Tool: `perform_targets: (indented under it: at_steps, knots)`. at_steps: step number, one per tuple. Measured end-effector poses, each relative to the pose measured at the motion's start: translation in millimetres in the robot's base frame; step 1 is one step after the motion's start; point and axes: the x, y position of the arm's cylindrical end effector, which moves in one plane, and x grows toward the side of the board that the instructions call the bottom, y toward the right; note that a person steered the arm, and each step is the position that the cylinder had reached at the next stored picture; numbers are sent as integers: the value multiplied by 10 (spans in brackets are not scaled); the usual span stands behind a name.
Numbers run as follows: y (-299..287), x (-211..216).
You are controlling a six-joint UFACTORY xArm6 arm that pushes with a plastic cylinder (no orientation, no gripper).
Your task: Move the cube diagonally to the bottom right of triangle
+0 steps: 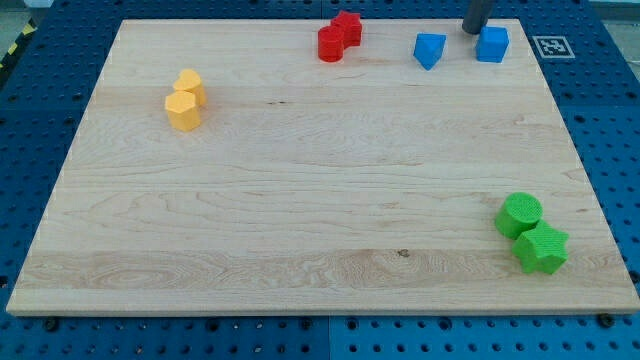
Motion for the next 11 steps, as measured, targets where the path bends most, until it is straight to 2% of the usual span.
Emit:
perform_targets:
  at_steps: [4,6,9,11]
  knots:
    - [448,365]
    - [303,679]
    - [213,1598]
    - [-50,1745]
